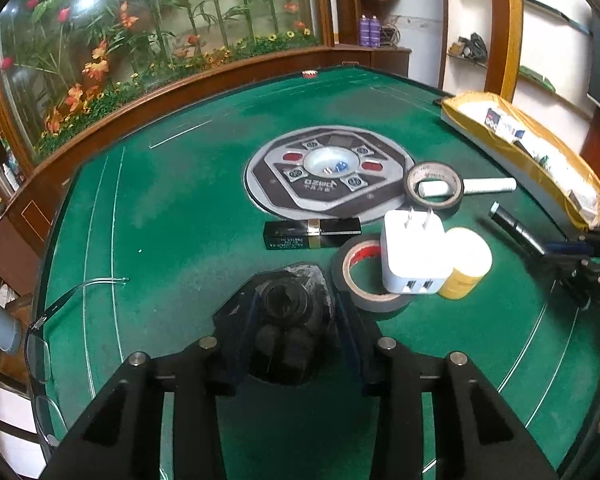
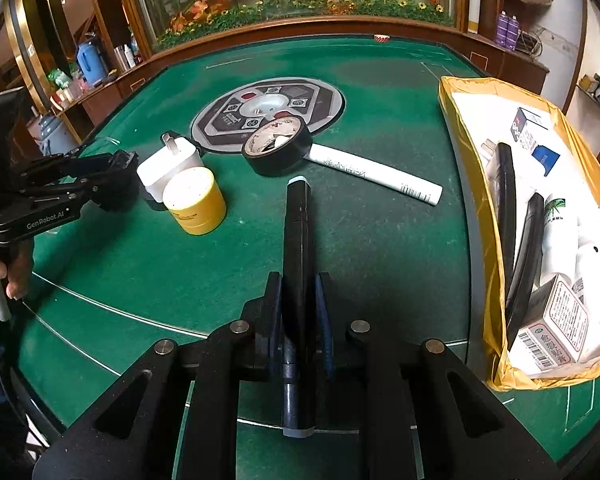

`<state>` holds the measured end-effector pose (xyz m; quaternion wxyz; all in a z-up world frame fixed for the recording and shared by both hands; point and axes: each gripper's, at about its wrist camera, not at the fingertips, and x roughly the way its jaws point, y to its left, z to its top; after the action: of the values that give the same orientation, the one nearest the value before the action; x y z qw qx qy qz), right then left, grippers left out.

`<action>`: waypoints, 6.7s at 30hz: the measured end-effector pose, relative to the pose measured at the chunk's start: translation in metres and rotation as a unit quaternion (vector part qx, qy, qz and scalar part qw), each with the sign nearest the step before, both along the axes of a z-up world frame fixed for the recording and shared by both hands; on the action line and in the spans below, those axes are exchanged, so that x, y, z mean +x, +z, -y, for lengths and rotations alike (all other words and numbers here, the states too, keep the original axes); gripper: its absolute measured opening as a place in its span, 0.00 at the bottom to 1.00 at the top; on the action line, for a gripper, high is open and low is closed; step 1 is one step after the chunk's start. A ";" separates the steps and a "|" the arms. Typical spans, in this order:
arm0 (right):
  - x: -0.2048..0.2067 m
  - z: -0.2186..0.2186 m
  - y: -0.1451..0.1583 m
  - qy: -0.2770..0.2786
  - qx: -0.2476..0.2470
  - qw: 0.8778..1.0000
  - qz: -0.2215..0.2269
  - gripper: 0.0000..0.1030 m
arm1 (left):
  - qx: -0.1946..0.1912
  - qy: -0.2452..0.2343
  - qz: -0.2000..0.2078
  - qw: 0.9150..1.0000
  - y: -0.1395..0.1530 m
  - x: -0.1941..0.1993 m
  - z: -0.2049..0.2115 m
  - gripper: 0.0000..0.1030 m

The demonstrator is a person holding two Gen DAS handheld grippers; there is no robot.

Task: Organize rigid objects
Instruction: 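Lift the cap with the left tool while the right lifts the marker toward the tray, then lower the cap and marker into the tray and open both tools, then grasp the white plug adapter with the left tool while the right grasps the yellow tape roll, then lift the plug with the left tool while the right lifts the yellow tape toward the tray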

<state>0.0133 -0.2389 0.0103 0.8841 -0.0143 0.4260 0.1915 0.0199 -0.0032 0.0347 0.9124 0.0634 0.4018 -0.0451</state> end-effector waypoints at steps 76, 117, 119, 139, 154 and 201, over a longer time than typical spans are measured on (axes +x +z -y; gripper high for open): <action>0.159 0.230 0.028 -0.186 0.069 0.980 -0.034 0.16 | -0.206 -0.128 -0.047 0.969 0.011 0.095 0.271 0.49; -0.016 0.067 0.016 -0.027 0.141 0.990 -0.001 0.44 | -0.085 -0.006 0.061 0.995 0.040 -0.020 0.069 0.77; -0.014 0.061 0.011 -0.023 0.140 0.990 -0.008 0.44 | -0.082 0.010 0.051 0.995 0.034 -0.014 0.055 0.77; -0.013 0.041 0.003 -0.001 0.130 0.991 -0.019 0.44 | -0.123 0.012 -0.016 0.992 -0.006 0.030 0.041 0.41; 0.017 -0.040 0.020 0.089 0.050 0.995 0.010 0.57 | -0.156 -0.007 -0.045 0.987 -0.008 -0.021 0.008 0.40; 0.038 -0.069 0.003 0.071 0.042 0.996 0.024 0.39 | -0.100 0.008 -0.026 0.995 -0.009 -0.016 0.021 0.38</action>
<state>0.0510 -0.1695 0.0133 0.8778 -0.0119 0.3943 0.2716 0.0041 -0.0238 0.0261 0.9038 -0.0321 0.4193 -0.0792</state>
